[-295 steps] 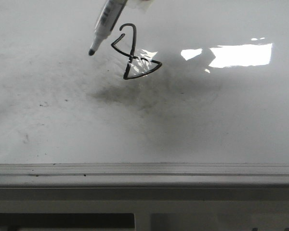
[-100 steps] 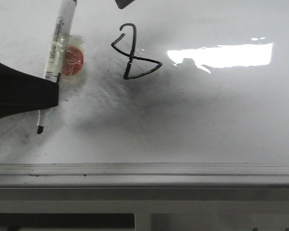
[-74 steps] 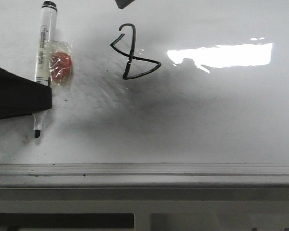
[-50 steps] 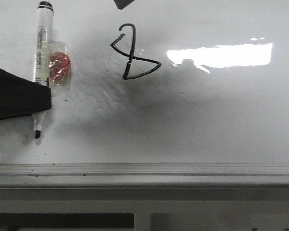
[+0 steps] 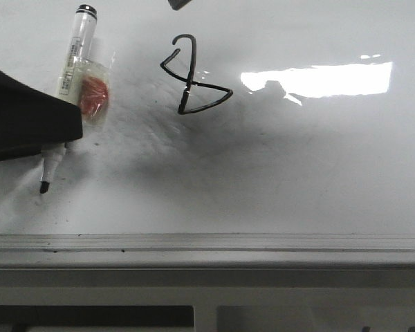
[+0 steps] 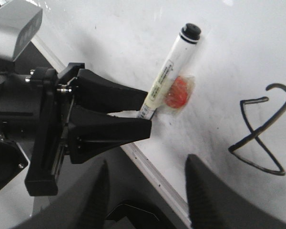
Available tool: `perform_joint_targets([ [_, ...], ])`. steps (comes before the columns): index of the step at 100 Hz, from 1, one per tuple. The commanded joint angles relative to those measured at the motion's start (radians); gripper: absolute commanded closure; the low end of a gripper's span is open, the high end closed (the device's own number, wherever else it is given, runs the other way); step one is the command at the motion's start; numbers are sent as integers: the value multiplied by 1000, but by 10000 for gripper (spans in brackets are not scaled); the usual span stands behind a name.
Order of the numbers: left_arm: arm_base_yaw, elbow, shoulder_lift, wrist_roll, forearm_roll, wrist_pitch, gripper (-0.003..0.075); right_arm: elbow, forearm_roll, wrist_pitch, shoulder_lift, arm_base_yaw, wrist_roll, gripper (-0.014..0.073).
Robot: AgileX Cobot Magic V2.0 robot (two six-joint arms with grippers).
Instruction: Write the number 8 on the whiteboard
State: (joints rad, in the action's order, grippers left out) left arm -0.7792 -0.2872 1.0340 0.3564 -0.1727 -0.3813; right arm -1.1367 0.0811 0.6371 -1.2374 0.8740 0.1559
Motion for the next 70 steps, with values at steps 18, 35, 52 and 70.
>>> perform_joint_targets([
  [18, -1, -27, -155, 5, 15, -16, 444, 70, -81, -98, 163, 1, -10, 663],
  [35, -1, -13, -344, 5, 118, 67, 741, 291, -191, -290, 373, 1, -10, 663],
  [52, -1, 46, -555, 3, 173, 153, 741, 511, -247, -393, 627, 1, -10, 663],
  [70, -1, 135, -789, 3, 250, 233, 741, 723, -260, -391, 957, 1, -12, 663],
])
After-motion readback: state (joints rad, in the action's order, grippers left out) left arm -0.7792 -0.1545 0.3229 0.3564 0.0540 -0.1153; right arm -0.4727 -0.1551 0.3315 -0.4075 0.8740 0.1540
